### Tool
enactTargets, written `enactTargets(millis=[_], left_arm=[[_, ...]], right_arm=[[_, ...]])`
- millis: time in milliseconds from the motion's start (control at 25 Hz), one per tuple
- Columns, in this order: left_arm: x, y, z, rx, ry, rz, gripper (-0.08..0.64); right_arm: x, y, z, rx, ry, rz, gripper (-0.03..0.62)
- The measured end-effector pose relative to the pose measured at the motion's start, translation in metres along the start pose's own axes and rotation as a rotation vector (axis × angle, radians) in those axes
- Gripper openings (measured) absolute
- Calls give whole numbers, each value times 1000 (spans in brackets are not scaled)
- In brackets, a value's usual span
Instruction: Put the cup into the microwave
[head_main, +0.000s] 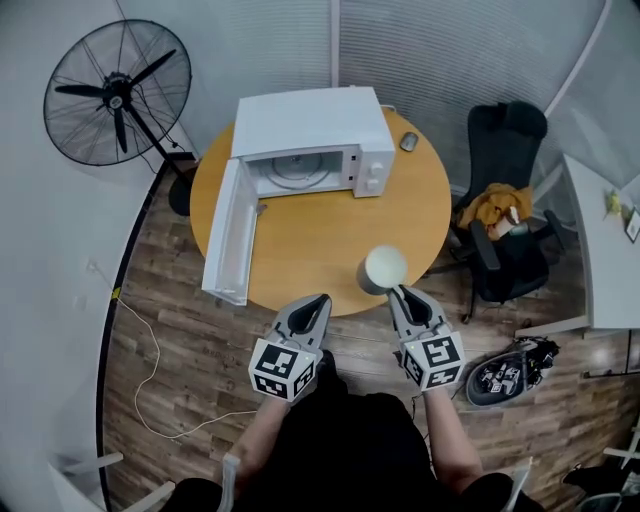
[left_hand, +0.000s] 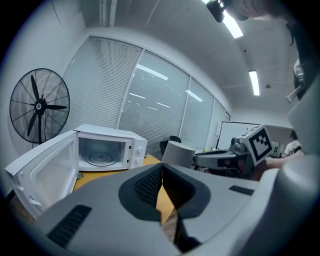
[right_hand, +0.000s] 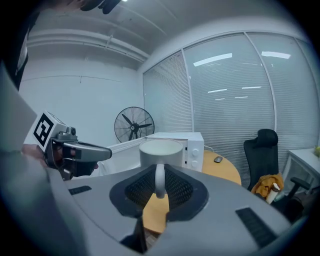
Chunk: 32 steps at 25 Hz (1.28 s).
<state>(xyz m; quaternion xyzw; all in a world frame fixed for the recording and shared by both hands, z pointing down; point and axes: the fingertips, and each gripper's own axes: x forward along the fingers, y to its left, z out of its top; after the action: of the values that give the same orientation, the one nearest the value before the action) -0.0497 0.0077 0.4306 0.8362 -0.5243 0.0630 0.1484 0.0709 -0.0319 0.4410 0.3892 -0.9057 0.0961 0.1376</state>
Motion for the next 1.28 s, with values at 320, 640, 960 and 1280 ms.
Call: enactTargets(millis=[320, 640, 960, 1280], left_arm=[[11, 43, 2, -21, 20, 20, -2], [23, 68, 4, -49, 21, 76, -2], [50, 90, 13, -74, 32, 187, -2], [77, 109, 38, -93, 19, 309, -2]], right_arm=[[55, 1, 12, -37, 12, 32, 57], [111, -8, 15, -68, 20, 90, 57], [180, -18, 8, -108, 53, 210, 58], [265, -33, 0, -130, 48, 268, 58]])
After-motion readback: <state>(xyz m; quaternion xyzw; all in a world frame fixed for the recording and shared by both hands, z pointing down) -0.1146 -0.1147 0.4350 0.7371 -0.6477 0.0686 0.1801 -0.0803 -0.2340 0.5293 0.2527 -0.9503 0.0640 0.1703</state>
